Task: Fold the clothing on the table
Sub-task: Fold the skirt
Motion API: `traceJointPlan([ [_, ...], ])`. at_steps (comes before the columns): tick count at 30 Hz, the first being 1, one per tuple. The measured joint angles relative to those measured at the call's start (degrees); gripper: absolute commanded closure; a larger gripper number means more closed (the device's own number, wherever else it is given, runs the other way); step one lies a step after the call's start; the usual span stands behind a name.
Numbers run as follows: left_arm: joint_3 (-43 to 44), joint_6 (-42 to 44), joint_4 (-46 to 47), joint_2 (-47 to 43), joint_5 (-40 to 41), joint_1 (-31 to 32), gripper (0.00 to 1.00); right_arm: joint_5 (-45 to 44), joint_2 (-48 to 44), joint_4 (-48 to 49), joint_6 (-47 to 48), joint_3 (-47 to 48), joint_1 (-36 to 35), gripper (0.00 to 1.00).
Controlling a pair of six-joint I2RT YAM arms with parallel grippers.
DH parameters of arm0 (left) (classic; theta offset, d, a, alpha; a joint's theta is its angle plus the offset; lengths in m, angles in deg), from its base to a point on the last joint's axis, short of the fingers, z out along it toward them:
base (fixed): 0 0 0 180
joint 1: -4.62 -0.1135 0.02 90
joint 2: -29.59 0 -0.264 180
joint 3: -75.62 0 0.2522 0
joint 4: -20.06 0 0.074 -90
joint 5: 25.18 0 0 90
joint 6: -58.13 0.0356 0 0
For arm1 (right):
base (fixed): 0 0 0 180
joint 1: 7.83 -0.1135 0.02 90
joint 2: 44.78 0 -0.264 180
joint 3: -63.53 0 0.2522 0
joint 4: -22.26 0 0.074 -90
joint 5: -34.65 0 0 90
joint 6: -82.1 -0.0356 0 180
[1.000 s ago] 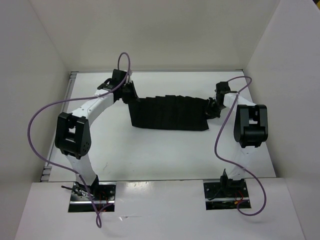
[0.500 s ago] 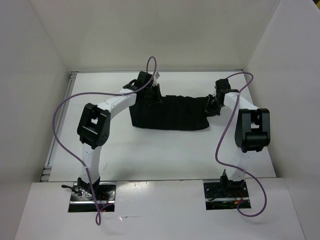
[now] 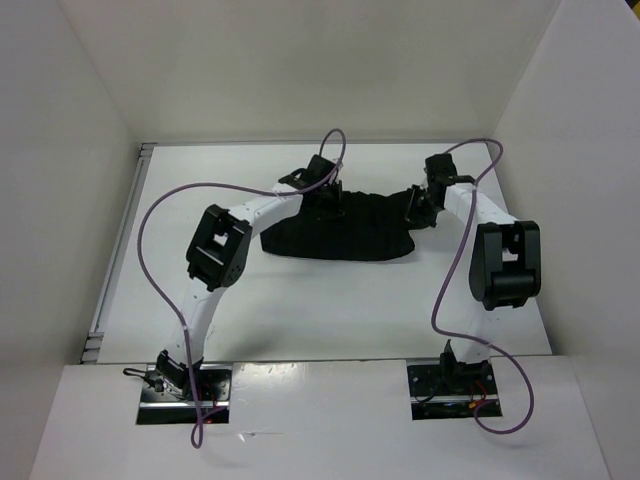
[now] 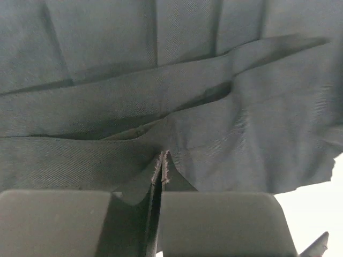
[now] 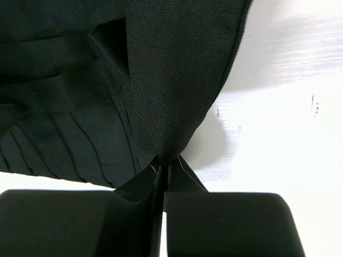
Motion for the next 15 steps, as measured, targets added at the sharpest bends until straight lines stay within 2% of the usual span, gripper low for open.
traceJointPlan([
  [7,0.98,0.02,-2.49,2.51,6.32,1.53,1.0,-0.42,-3.26,-1.77,-0.35,2.32,-0.44,1.0],
  [15,3.17,0.07,-2.01,4.26,7.87,1.84,1.0,-0.61,-8.72,-4.26,-1.88,6.82,-4.83,1.0],
])
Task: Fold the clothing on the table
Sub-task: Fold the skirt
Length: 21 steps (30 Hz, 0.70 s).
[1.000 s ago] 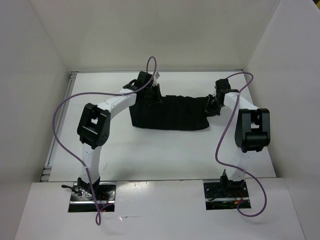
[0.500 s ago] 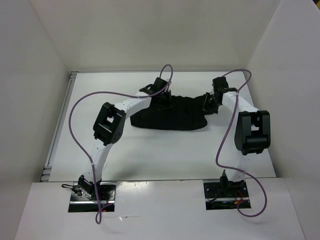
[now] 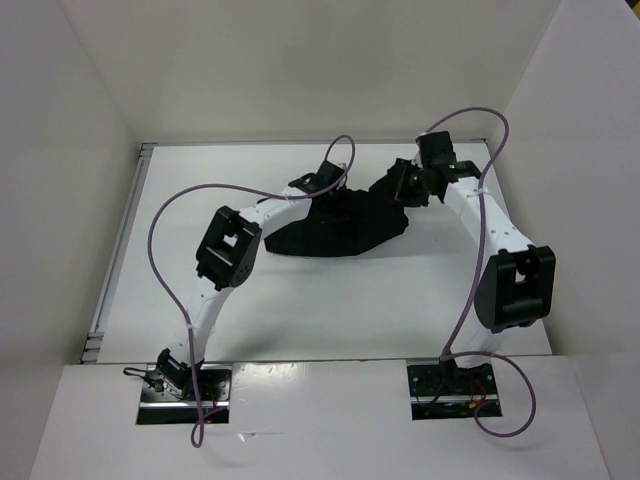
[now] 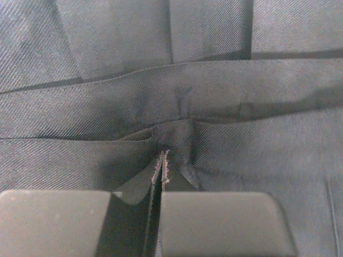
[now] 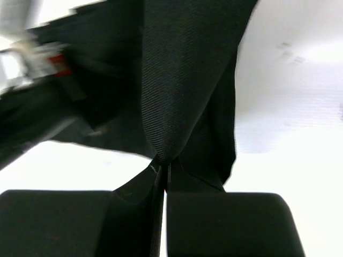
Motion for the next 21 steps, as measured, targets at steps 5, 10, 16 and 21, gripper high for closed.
traceJointPlan([
  [5,1.7,0.13,0.0,0.59,-0.13,0.85,1.0,0.04,-1.7,-1.27,-0.63,4.31,-4.35,1.0],
  [10,2.62,0.79,-0.79,0.59,0.07,1.18,0.76,-0.37,-2.78,-2.67,-0.85,5.55,-4.66,1.0],
  [16,2.64,2.64,-3.41,-2.12,0.52,0.24,0.57,-1.29,-3.21,-3.89,-0.85,7.26,-4.66,1.0],
  [21,-0.37,3.91,-4.39,-10.99,4.87,-2.45,0.57,-1.53,-3.39,-4.28,-0.83,7.61,-4.66,1.0],
])
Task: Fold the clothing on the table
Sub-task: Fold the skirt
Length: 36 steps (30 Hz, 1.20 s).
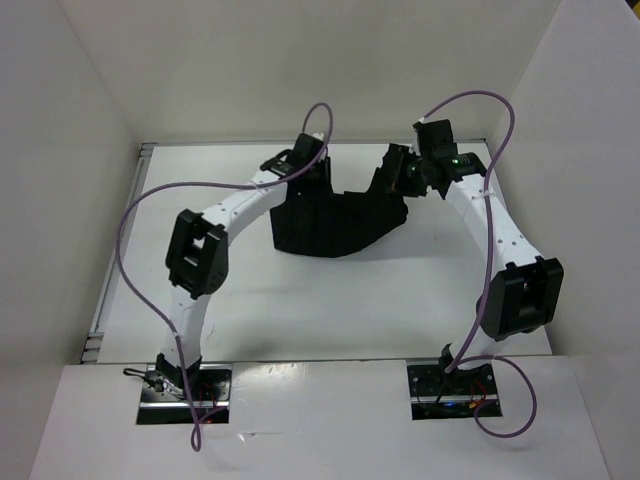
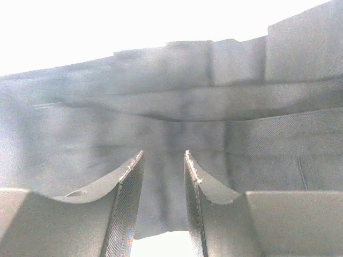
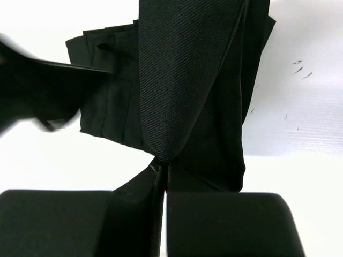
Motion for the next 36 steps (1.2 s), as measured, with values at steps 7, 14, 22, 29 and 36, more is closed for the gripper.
traceJointPlan([
  [7,-10.64,1.01,0.79,-10.47,9.33,-5.55,0.58,-0.61,-0.42,-0.39,0.0,0.04,-0.02,1.0],
  [14,-21.31,0.5,-1.57,-8.7,13.86,-10.08,0.84,-0.76,-0.48,-0.81,-0.02,0.46,-0.02,1.0],
  [22,-22.21,-0.5,0.5,-4.57,11.82,-10.58,0.99,-0.85,-0.46,-1.53,-0.02,1.92,-2.03,1.0],
  [29,-23.61,-2.08,4.59,-4.55,4.26,-9.79,1.0,-0.57,2.62,-1.53,-0.37,7.37,-8.9,1.0],
  [36,-24.59,-2.78,6.78,-4.55,-1.75,-8.39,1.0,0.35,11.8,-0.04,-1.7,10.19,-16.44,1.0],
])
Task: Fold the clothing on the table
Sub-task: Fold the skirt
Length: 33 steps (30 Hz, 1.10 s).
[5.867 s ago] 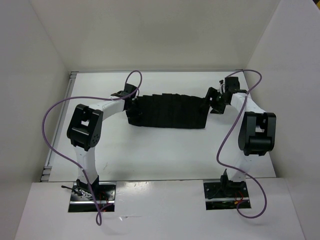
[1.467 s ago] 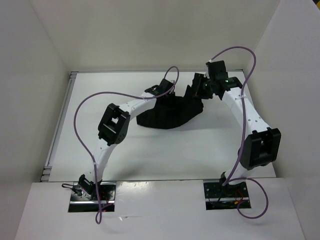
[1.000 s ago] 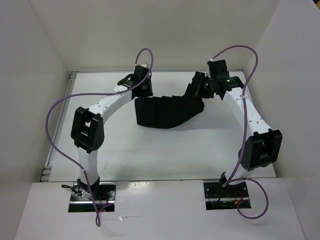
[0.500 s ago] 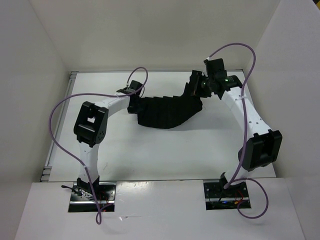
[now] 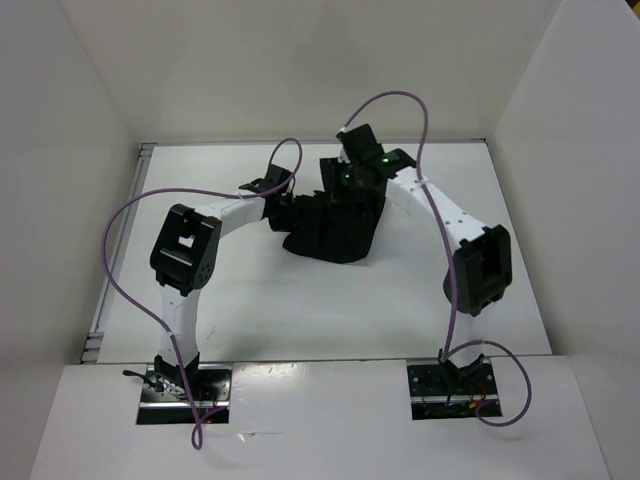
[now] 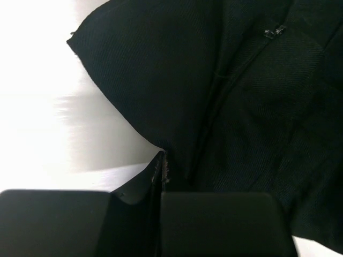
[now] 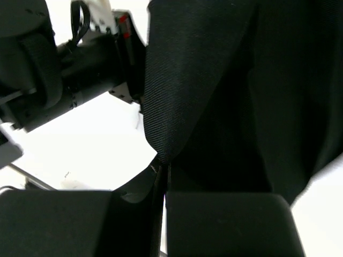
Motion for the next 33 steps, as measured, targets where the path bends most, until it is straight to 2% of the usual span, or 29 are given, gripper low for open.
traceJointPlan([
  [7,-0.7,-0.96,1.07,-0.15,-1.95,-0.07,1.0,0.85,12.17,1.44,-0.79,6.99,-6.32,1.0],
  [8,-0.92,-0.96,1.22,-0.24,-2.03,-0.07,1.0,1.07,13.35,1.6,-0.98,7.67,-6.93,0.93],
  [10,-1.11,-0.96,1.31,-0.35,-2.1,-0.07,1.0,1.68,15.1,2.21,-1.49,8.15,-7.91,0.86],
  [11,-1.33,-0.92,1.36,-0.55,-2.1,-0.07,1.0,2.4,15.61,2.49,-1.57,8.15,-8.2,0.65],
  [12,-1.6,-0.87,1.29,-0.72,-2.1,-0.07,1.0,3.41,16.04,2.86,-2.21,8.15,-8.41,0.58],
  [14,-1.86,-0.76,0.9,-1.01,-2.1,-0.5,1.0,5.75,16.37,4.48,-2.4,8.15,-8.5,0.45],
  [16,-1.86,-0.5,-0.26,-1.33,-1.9,-1.01,0.95,8.17,16.17,6.69,-2.69,8.15,-8.5,0.39],
  [18,-1.84,0.52,-1.95,-1.88,-0.66,-1.99,0.91,9.6,15.39,8.63,-2.8,8.07,-8.5,0.37],
  [19,-1.79,0.87,-2.95,-2.27,0.39,-2.75,0.86,10.01,14.6,9.4,-2.82,7.85,-8.5,0.37],
  [23,-0.42,2.47,-6.67,-4.57,5.38,-6.36,0.8,9.16,8.2,11.02,-2.82,6.62,-8.5,0.36],
  [25,0.37,3.21,-7.54,-6.54,7.89,-7.87,0.8,7.13,4.33,11.37,-2.75,6.08,-8.5,0.36],
  [29,2.01,4.68,-9.62,-12.44,9.2,-9.55,0.82,3.3,-2.01,13.05,-2.69,3.21,-8.33,0.43],
  [32,3.76,5.95,-9.31,-15.93,1.44,-9.55,0.87,1.62,-2.64,14.23,-3.26,-0.55,-7.8,0.58],
  [33,4.26,6.36,-8.72,-16.74,-2.47,-9.46,0.87,1.29,-1.95,14.29,-3.65,-1.7,-7.5,0.71],
])
